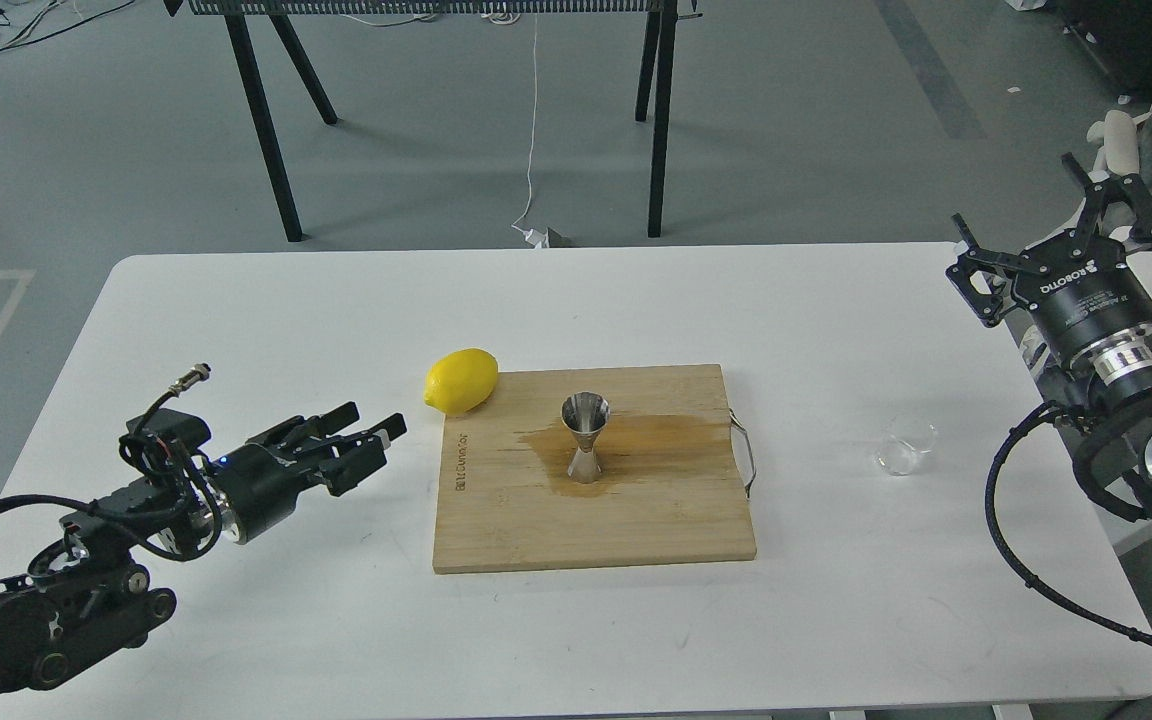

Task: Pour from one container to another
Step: 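Open the left gripper and withdraw it from the jigger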

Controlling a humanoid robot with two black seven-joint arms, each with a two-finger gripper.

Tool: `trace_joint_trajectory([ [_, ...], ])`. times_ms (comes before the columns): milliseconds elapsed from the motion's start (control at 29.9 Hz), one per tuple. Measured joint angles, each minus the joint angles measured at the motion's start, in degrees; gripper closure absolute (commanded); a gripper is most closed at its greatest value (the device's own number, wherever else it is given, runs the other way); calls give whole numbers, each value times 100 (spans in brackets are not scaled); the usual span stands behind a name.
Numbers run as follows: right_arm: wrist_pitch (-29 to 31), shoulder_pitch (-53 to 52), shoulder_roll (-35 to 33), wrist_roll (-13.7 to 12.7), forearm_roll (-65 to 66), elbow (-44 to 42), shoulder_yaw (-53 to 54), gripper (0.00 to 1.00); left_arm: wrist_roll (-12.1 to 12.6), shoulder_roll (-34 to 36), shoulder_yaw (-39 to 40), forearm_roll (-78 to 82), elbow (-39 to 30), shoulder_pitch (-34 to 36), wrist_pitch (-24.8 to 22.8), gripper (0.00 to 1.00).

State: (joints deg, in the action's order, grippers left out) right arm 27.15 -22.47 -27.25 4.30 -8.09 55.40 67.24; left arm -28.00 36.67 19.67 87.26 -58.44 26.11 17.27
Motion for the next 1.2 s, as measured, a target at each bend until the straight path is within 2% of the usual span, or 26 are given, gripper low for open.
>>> trace_joint_trajectory([
  [67, 5, 2, 0, 0, 0, 3, 0, 1, 0, 54, 145, -283, -14, 51, -66, 18],
  [167, 20, 6, 0, 3, 6, 5, -3, 1, 0, 88, 393, -680, -17, 225, -535, 17],
  [535, 50, -3, 1, -2, 10, 10, -9, 1, 0, 95, 2103, -1318, 15, 805, -3675, 13],
  [635, 58, 1, 1, -12, 18, 11, -16, 1, 0, 75, 2563, -1345, 51, 835, -4328, 12],
  [835, 63, 22, 31, -16, 33, 32, -47, 1, 0, 69, 3134, -2146, 305, 838, -4525, 9],
  [1003, 82, 20, 84, -2, 35, 33, -99, 1, 0, 12, 3165, -2852, 839, 905, -4526, 9],
  [1203, 85, 6, 183, 21, -2, 38, 14, 1, 0, -71, 3191, -3051, 951, 938, -4528, 8],
])
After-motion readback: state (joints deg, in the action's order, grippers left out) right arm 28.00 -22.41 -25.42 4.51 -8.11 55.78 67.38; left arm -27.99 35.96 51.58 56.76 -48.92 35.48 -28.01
